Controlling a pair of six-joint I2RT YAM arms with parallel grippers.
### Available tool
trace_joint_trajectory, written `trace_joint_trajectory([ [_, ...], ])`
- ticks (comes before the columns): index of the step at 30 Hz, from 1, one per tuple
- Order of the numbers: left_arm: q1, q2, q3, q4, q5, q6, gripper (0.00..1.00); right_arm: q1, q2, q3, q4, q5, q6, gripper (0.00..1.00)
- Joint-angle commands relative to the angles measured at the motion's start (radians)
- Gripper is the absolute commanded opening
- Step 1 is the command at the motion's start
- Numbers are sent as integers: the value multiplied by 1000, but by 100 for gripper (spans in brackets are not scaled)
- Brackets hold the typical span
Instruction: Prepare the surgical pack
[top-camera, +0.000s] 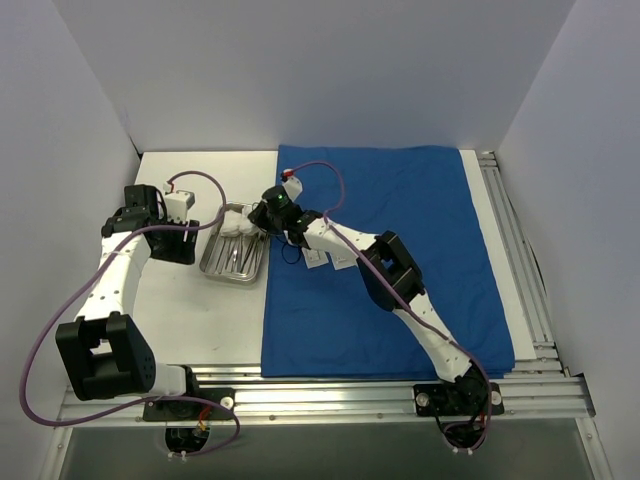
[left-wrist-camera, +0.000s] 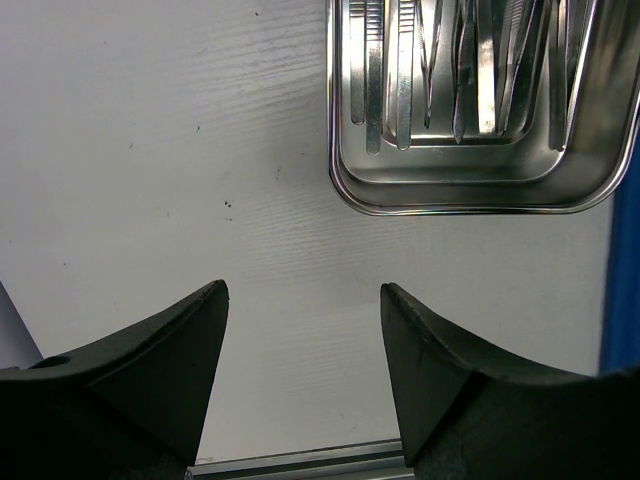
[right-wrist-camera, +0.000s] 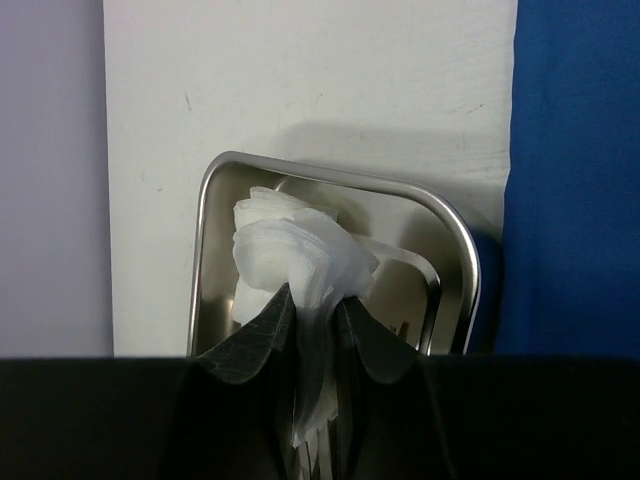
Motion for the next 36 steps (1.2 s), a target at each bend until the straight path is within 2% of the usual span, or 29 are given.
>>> trace_joint_trajectory([
  [1,7,-2,14,31,12,-1,72,6,31,53,-29,48,1,0],
  [9,7,1,15,30,15,-1,72,16,62,116,-81,79,-20,6],
  [12,7,-5,14,30,13,-1,72,19,54,116,-83,92,-28,14],
  [16,7,-5,15,30,15,-1,72,25,41,131,-95,119,-49,30],
  [19,7,-5,17,28,16,-1,72,27,24,130,-103,138,-55,35],
  [27,7,-12,17,25,18,-1,72,36,-22,120,-103,181,-62,38],
  [32,7,-15,18,24,21,-1,72,61,-76,146,-118,246,-135,39],
  [36,7,-18,18,21,19,0,72,71,-157,102,-121,277,-181,39],
])
